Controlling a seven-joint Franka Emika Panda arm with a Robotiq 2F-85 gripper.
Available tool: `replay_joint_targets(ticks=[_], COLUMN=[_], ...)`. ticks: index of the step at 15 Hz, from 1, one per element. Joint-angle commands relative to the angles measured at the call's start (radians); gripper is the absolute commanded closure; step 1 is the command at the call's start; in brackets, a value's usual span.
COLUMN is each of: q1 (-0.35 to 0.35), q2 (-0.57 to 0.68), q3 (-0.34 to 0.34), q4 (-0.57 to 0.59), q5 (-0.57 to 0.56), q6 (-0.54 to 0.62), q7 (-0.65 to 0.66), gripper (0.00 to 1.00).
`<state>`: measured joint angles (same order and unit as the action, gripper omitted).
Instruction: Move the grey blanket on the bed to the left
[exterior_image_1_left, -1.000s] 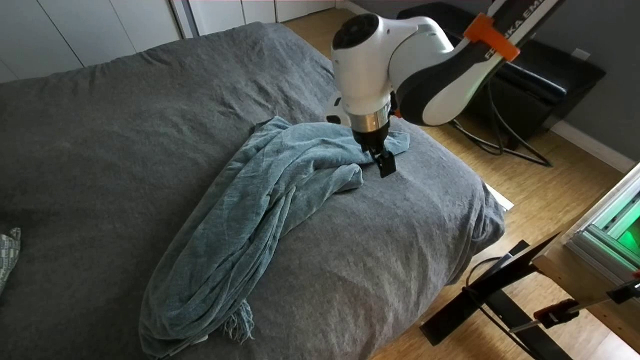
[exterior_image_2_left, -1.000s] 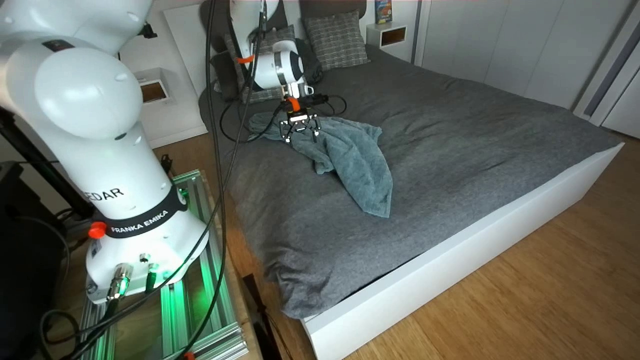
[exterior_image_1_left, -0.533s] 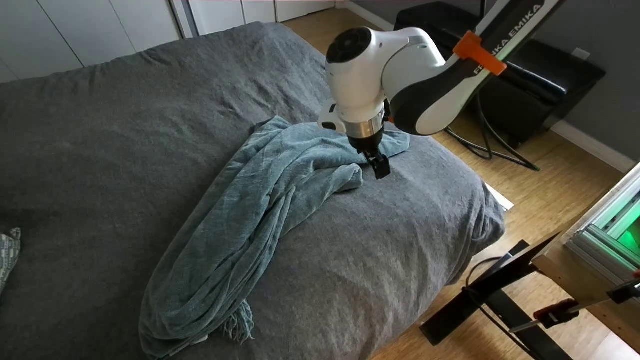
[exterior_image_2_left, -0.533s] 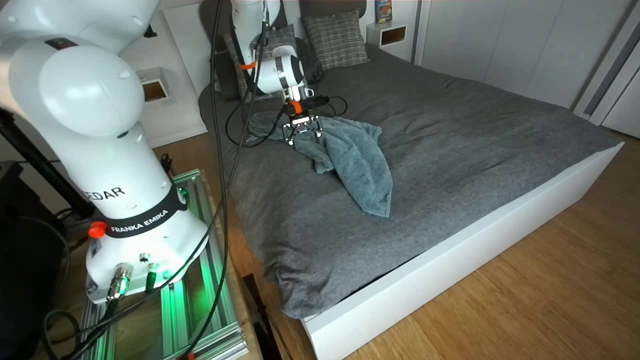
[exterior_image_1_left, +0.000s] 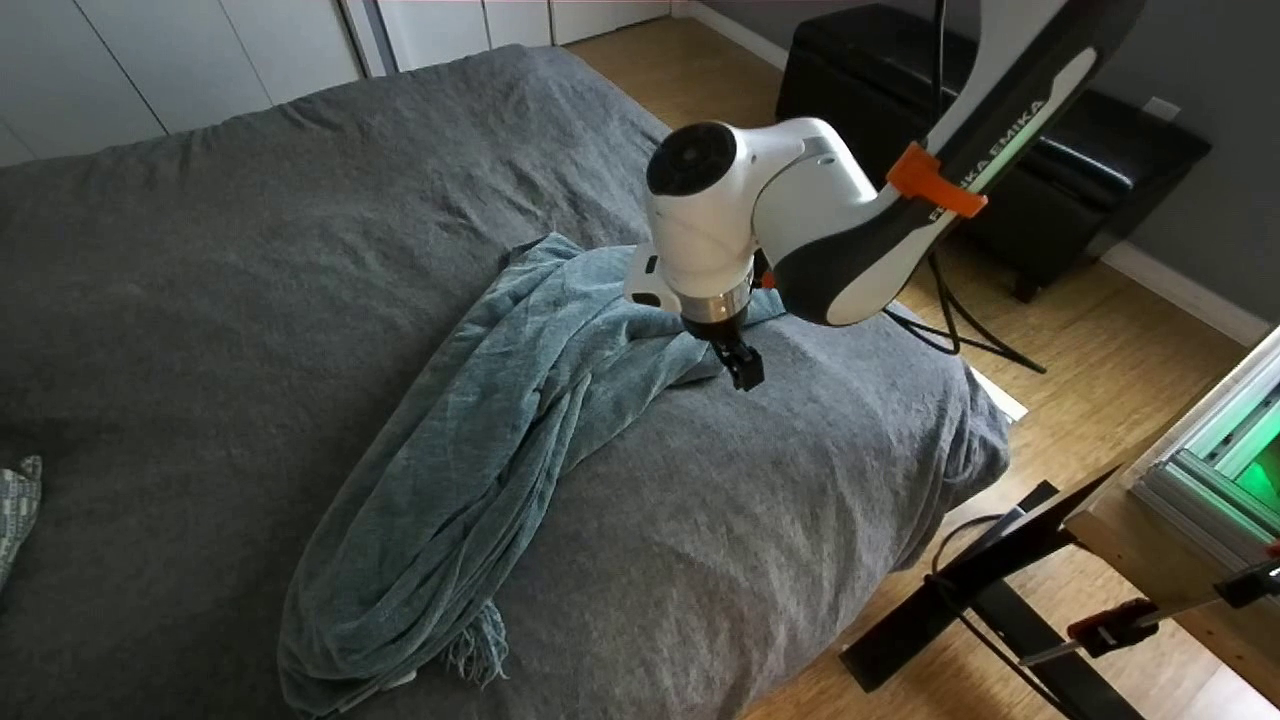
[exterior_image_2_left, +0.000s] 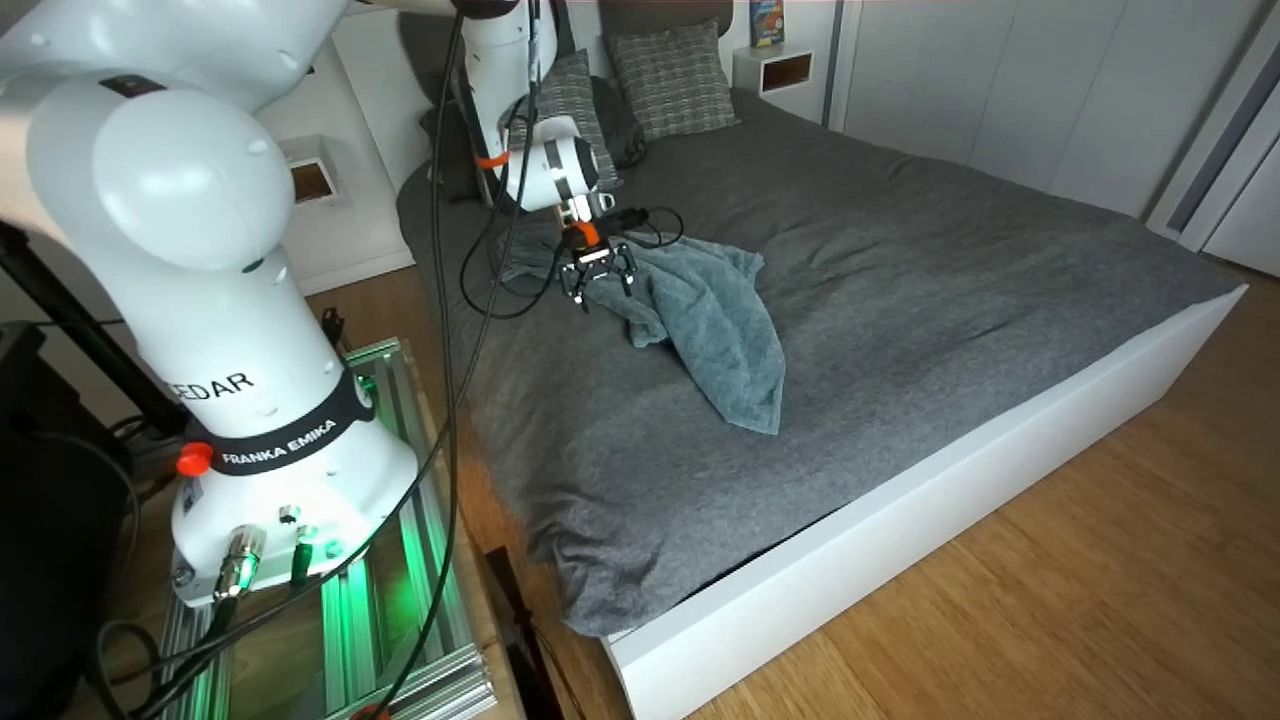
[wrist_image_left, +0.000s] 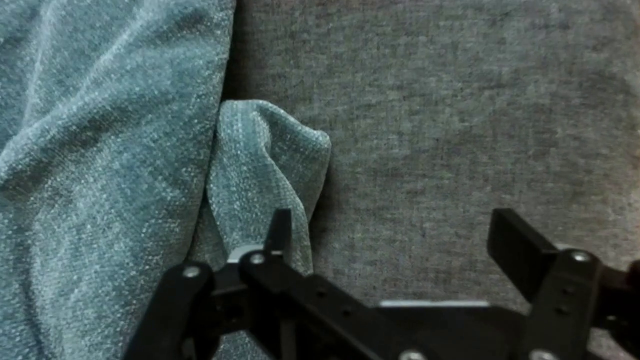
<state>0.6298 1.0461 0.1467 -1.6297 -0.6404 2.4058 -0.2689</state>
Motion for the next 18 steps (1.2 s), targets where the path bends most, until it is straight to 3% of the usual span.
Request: replay_joint_targets(ticks=[1,6,12,13,15,18], q1=[0.063,0.134,0.168,0.171,0.174,0.165], q2=[0.081,0.159,0.229,0.238,0.255,0.269], q3=[-0.061,-0.135,-0.183,-0.193,-0.204,-0.201], q4=[0.086,0.175,0.252,0.261,0.280,0.298], q5=[-0.088,-0.198,-0.306,-0.323,-0.350,-0.374], q6=[0.040,0.075,0.140,0.152,0.166,0.182], q7=[0.062,0.149,0.241,0.262,0.293,0.314], gripper=[0.00,0.00,0.02,0.26,0.31,0.53])
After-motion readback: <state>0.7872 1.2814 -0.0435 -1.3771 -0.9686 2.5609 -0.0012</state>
